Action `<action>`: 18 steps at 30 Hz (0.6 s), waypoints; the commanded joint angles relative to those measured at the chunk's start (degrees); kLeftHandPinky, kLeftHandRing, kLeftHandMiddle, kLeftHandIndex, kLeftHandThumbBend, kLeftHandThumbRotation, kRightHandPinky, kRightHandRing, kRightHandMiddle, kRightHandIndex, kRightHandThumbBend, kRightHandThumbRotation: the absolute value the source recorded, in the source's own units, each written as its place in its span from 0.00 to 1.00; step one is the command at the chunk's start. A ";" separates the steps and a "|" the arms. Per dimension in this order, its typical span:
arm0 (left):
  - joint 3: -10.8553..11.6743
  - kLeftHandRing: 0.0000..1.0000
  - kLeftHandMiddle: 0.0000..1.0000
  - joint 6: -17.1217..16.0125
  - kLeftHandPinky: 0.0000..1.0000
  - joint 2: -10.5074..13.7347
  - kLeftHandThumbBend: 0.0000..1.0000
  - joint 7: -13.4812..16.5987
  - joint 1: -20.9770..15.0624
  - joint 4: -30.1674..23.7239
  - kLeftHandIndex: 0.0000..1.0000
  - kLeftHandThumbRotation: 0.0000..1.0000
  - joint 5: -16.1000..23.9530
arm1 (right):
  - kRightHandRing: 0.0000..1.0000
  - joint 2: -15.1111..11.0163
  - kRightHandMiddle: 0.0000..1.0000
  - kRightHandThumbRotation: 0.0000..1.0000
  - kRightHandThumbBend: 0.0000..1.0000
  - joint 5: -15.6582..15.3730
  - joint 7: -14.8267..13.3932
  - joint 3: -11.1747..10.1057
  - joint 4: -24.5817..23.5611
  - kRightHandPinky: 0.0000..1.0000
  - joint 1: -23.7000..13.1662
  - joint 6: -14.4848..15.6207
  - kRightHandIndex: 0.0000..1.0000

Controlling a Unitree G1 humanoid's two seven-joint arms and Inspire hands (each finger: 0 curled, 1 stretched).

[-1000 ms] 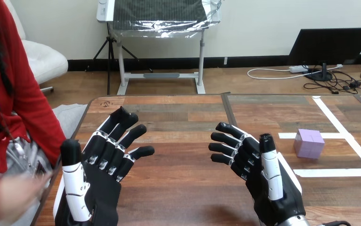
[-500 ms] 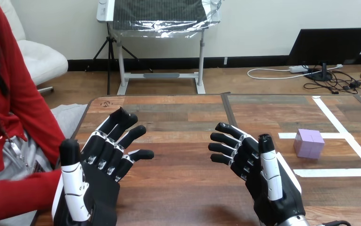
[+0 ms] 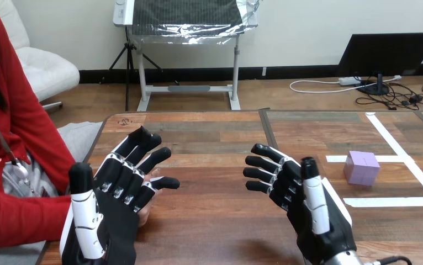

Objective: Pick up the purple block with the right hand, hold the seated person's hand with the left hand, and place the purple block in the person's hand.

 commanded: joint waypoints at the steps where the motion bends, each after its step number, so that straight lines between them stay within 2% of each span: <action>1: 1.05 0.78 0.81 0.15 0.55 -3.22 0.65 -0.29 -4.06 -0.90 0.77 0.98 0.30 | 0.82 -1.48 0.83 1.00 0.68 -2.50 -0.91 -1.40 4.85 0.79 -9.27 -3.84 0.84; 3: 1.07 0.78 0.81 0.24 0.55 -3.17 0.65 -0.17 -4.07 -1.01 0.77 0.98 0.51 | 0.83 -2.64 0.84 1.00 0.68 -5.34 -2.55 -1.43 7.13 0.80 -11.30 -4.57 0.85; 6: 1.15 0.78 0.81 0.34 0.54 -3.04 0.65 -0.35 -4.22 -0.95 0.77 0.98 0.43 | 0.84 -4.06 0.84 1.00 0.69 -7.92 -3.69 -1.61 10.92 0.80 -14.47 -5.62 0.85; 13: 1.31 0.78 0.81 0.43 0.53 -3.06 0.66 -0.09 -4.49 -1.03 0.76 0.98 0.69 | 0.86 -6.84 0.86 1.00 0.72 -11.25 -5.66 -2.24 20.15 0.81 -21.53 -8.30 0.86; 16: 1.43 0.78 0.80 0.43 0.52 -3.03 0.66 -0.07 -4.56 -1.02 0.76 0.98 0.71 | 0.87 -7.64 0.86 1.00 0.73 -11.40 -6.05 -2.75 23.77 0.81 -24.48 -8.63 0.86; 18: 1.50 0.78 0.80 0.44 0.51 -3.00 0.66 -0.04 -4.53 -1.06 0.76 0.98 0.71 | 0.87 -8.76 0.86 1.00 0.72 -12.92 -7.51 -2.59 26.29 0.81 -26.72 -9.17 0.86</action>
